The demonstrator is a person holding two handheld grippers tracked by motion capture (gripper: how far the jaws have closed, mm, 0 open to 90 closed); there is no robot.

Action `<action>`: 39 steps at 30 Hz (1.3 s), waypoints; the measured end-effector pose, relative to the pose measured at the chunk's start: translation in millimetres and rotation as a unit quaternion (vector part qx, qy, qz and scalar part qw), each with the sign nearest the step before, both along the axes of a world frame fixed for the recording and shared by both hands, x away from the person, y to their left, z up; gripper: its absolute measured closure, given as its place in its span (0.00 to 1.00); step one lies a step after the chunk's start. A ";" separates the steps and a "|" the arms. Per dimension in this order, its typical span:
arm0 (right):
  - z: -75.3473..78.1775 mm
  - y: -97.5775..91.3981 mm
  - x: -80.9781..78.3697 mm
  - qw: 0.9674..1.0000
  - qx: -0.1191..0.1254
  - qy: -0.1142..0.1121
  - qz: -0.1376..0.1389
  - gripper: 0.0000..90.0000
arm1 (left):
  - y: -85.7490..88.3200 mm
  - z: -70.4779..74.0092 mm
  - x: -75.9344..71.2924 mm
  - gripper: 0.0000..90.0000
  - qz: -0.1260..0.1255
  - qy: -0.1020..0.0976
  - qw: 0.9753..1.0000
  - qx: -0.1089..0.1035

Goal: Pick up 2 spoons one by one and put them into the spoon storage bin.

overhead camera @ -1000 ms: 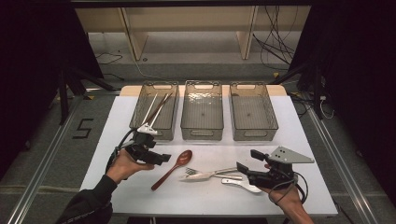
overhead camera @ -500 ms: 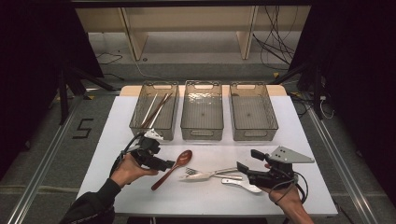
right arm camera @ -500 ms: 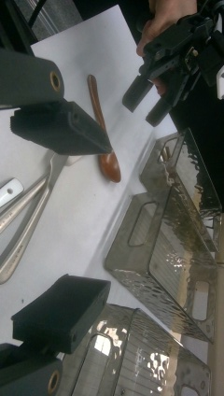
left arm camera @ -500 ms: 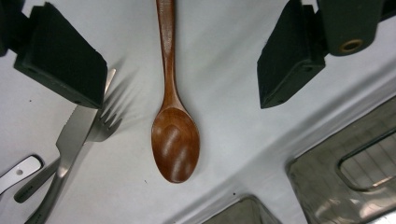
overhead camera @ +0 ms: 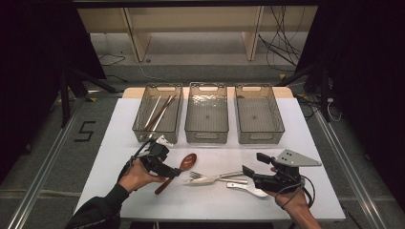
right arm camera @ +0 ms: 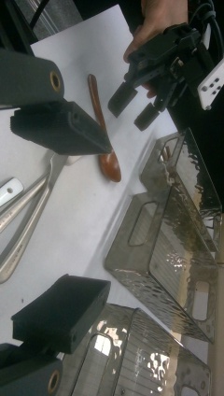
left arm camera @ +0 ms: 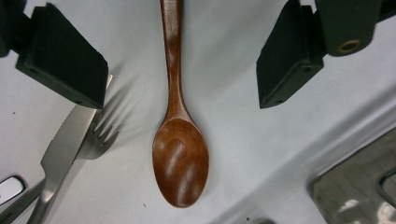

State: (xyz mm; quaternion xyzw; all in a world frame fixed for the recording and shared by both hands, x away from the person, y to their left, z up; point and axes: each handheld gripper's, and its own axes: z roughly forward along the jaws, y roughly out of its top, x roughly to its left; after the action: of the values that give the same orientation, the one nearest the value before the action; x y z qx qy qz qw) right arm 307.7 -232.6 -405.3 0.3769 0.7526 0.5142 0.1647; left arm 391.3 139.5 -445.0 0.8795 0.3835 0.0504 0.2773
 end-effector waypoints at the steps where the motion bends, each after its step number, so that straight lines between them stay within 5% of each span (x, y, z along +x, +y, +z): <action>1: -0.1 -0.1 0.2 1.000 0.000 -0.001 0.000 0.33 | -1.0 -0.8 0.1 0.19 -0.002 0.004 1.000 0.002; 17: 0.2 2.4 -0.5 1.000 -0.007 -0.001 0.000 0.33 | -10.8 -14.4 0.6 0.57 -0.038 0.028 0.998 0.042; 39: 0.2 4.2 -0.1 1.000 -0.011 -0.002 0.000 0.33 | -20.6 -22.8 1.0 0.83 -0.076 0.023 0.993 0.083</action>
State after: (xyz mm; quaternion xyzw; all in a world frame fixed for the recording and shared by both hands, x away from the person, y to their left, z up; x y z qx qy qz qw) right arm 307.6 -228.4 -405.1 0.3738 0.7580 0.5067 0.1702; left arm 392.2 118.9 -467.8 0.9272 0.3160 0.0403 0.1972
